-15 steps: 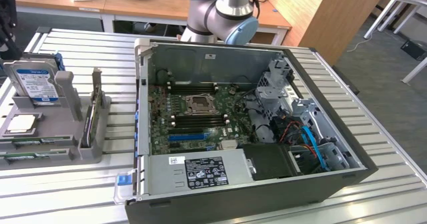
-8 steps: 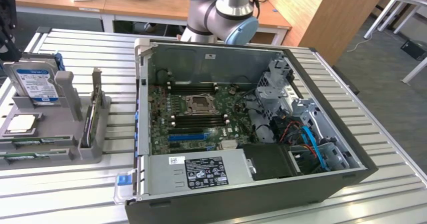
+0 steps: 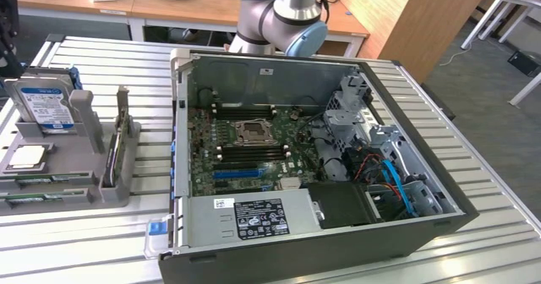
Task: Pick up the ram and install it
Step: 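Pick up the ram and move it above insertion slot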
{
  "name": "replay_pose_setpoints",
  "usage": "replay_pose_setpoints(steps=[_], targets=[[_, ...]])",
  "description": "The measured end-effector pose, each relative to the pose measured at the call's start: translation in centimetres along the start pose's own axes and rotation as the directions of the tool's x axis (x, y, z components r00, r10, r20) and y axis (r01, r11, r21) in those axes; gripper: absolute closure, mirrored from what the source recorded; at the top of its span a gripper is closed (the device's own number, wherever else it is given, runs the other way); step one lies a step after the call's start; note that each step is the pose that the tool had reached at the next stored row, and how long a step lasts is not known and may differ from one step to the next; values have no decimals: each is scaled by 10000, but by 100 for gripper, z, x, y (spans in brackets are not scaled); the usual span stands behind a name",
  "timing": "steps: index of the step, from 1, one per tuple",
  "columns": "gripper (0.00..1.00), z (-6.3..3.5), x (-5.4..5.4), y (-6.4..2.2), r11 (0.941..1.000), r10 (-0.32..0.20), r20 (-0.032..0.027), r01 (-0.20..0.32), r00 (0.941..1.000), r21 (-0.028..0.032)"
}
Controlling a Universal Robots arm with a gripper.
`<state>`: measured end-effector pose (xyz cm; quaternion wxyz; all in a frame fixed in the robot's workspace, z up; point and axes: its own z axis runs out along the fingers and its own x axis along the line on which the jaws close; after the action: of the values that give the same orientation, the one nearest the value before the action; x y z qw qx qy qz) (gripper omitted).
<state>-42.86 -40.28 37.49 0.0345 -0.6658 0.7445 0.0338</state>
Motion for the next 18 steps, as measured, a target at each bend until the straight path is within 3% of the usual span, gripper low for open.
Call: replay_pose_setpoints(steps=[8,13,18], targets=[[89,1,0,-2,10000,-5,-7,5,10000,-29],[89,1,0,-2,9998,-97,-99,95,9999,-164],[89,1,0,-2,9993,-294,-111,291,9995,-243]])
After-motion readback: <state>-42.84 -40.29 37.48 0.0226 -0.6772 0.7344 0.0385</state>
